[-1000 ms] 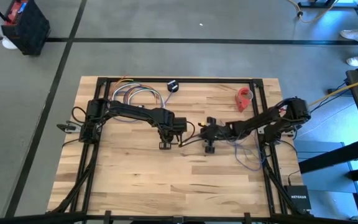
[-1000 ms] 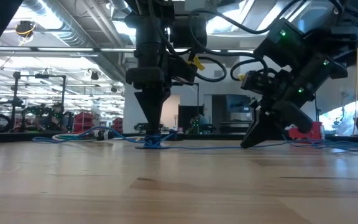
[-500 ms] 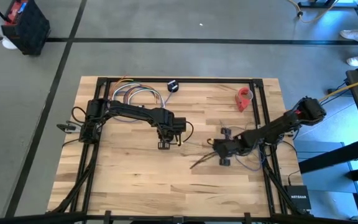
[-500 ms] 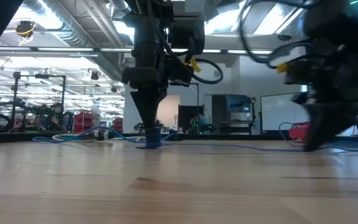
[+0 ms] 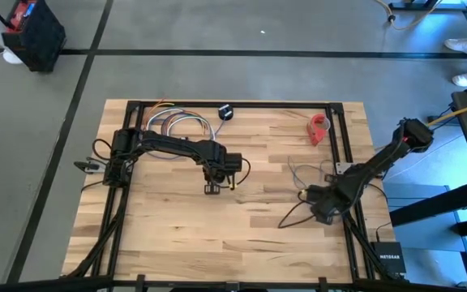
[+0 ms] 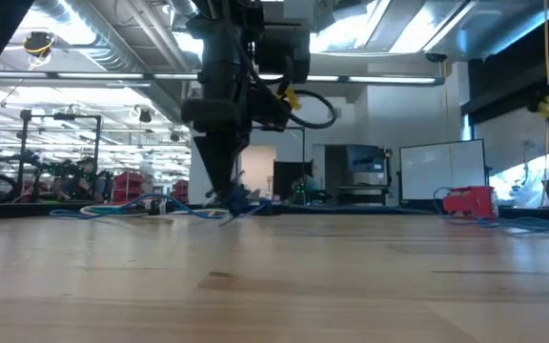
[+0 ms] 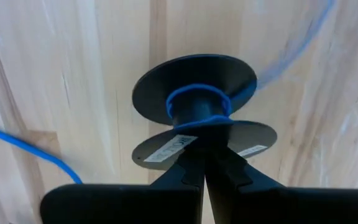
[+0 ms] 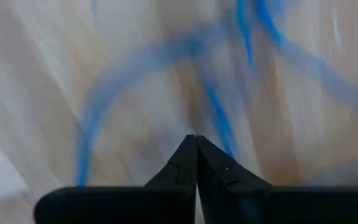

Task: Coil cords
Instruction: Put the spool with the coiled wire on the table

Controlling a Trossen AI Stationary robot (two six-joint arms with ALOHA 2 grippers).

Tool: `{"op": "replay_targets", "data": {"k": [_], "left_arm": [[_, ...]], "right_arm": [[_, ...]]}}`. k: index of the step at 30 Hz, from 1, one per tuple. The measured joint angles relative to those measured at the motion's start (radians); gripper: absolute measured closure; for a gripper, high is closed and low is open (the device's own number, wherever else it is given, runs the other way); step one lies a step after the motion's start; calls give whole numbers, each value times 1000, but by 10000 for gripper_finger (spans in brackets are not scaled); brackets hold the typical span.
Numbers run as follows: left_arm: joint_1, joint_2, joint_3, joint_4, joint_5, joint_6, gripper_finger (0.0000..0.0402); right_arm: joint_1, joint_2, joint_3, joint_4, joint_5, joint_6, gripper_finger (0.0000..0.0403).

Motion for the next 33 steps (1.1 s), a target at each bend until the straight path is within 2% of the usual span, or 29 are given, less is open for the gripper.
{"op": "replay_targets", "data": {"k": [2, 4, 8, 12, 15, 18, 21, 23, 26, 33], "left_arm": [[0, 0, -1, -3, -1, -1, 398], [1, 2, -2, 9, -4, -1, 398], [1, 4, -3, 27, -10, 0, 398], [1, 4, -3, 38, -10, 0, 398], [1, 4, -3, 38, -10, 0, 398], [2, 4, -3, 39, -10, 0, 398], [2, 4, -2, 40, -10, 0, 398], [2, 4, -2, 40, -10, 0, 398], [2, 4, -2, 40, -10, 0, 398], [2, 4, -1, 41, -10, 1, 398]], "right_arm": [[26, -7, -2, -58, -51, 93, 399], [38, -13, -1, -29, -50, 149, 398], [34, -11, 1, 50, 117, 186, 398], [34, -12, 2, 145, 251, 140, 389], [34, -12, 2, 245, 315, 79, 357], [34, -12, 3, 373, 441, -6, 308], [21, -10, 3, 515, 587, -153, 260], [-13, 5, 5, 603, 641, -285, 233], [-90, 55, 5, 704, 616, -427, 211], [-291, 257, 5, 1038, 376, -754, 206]]}}
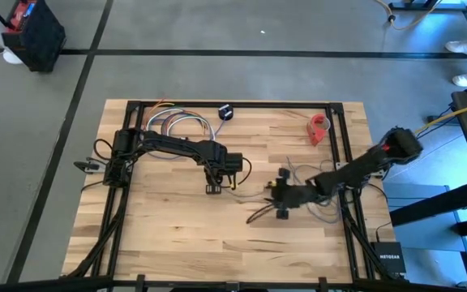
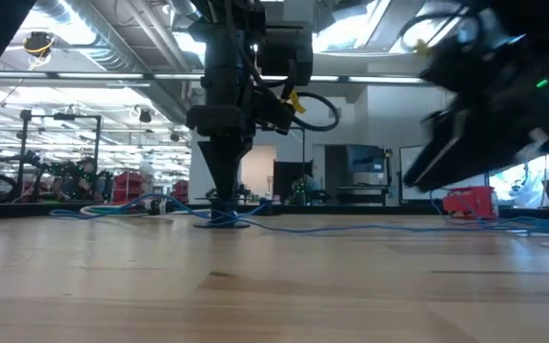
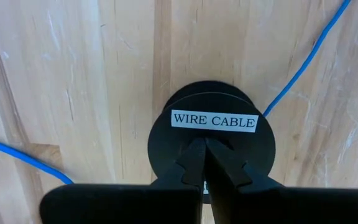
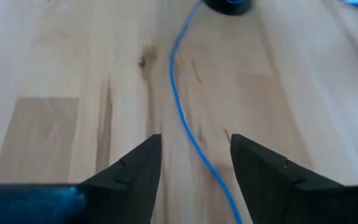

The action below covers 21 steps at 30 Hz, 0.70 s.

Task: Coil cords
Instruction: Put the spool with the coiled wire on the table

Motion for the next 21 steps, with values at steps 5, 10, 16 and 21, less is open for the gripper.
{"op": "replay_targets", "data": {"k": [5, 10, 16, 21], "left_arm": [[0, 0, 0, 7, 0, 25, 398], [0, 0, 0, 8, 0, 25, 398], [0, 0, 1, 11, 0, 25, 398], [0, 0, 1, 17, 0, 25, 398]], "right_arm": [[-108, 161, 0, 211, -128, -112, 205], [-162, 259, 2, 313, -211, -113, 205], [-165, 291, 5, 314, -214, -135, 242], [-164, 292, 5, 304, -271, -140, 350]]}}
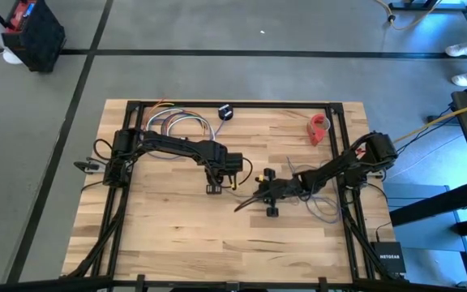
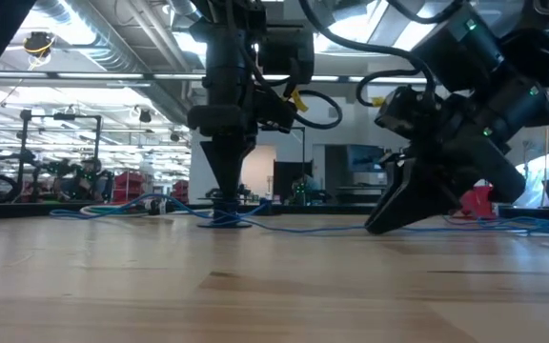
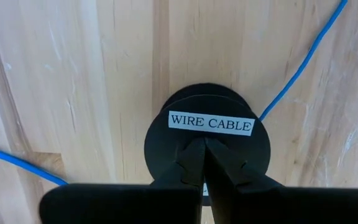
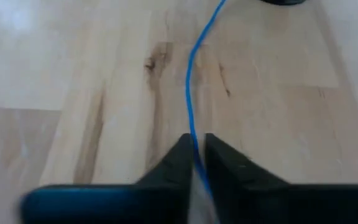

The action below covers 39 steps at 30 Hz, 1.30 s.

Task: Coil cords
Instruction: Put the spool with the coiled wire on the table

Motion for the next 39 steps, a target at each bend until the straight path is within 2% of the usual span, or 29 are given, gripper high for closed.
{"op": "replay_targets", "data": {"k": [1, 3, 7, 11, 15, 23, 28, 36, 39], "left_arm": [[0, 0, 0, 7, 0, -1, 398], [1, 0, 0, 28, 0, -4, 398], [1, 0, 0, 33, 0, -4, 398], [5, 0, 0, 32, 0, -10, 398], [14, -1, 0, 34, -3, -26, 398], [23, -2, 2, 28, -4, -37, 398], [22, -2, 2, 24, -26, -72, 398], [24, -3, 5, 15, -45, -97, 398], [25, -3, 10, -12, -63, -104, 398]], "right_arm": [[-1, 0, 0, 0, -26, -1, 373], [-2, -2, 0, -6, -73, -2, 392], [36, -28, 2, -76, -57, 58, 382], [104, -76, 2, -178, -51, 129, 397], [189, -136, -1, -289, -44, 230, 393], [345, -228, -1, -537, 72, 422, 397], [413, -252, -1, -619, 115, 520, 400], [477, -327, -6, -735, 112, 661, 401], [479, -368, -9, -756, 55, 708, 401]]}}
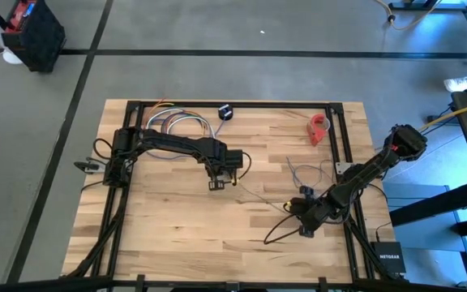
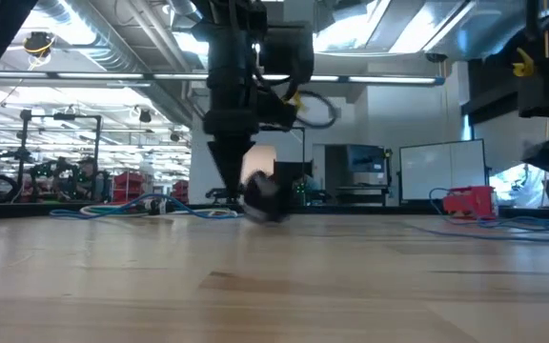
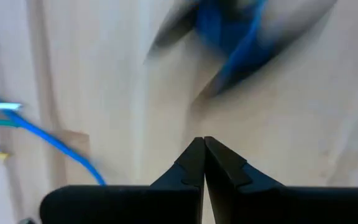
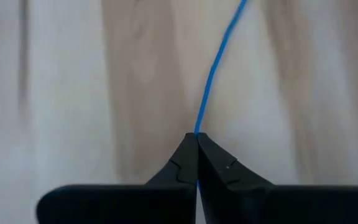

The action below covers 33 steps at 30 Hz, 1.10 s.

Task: Coil cords
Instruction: Put the spool with the coiled wire on the table

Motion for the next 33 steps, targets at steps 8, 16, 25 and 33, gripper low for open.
{"op": "replay_targets", "data": {"k": [8, 16, 25, 33], "left_arm": [[1, 2, 41, 17, -110, -5, 398], [-19, -14, 58, 55, -110, 53, 398], [-29, -25, -8, 233, -90, 130, 398], [-1, -32, -87, 375, -87, 154, 398]], "right_arm": [[2, -74, 0, 33, -114, 84, 400], [0, -74, 2, 107, -86, 82, 400], [-3, -76, 3, 107, -42, 170, 355], [-45, -148, 83, 75, -341, 205, 268]]}}
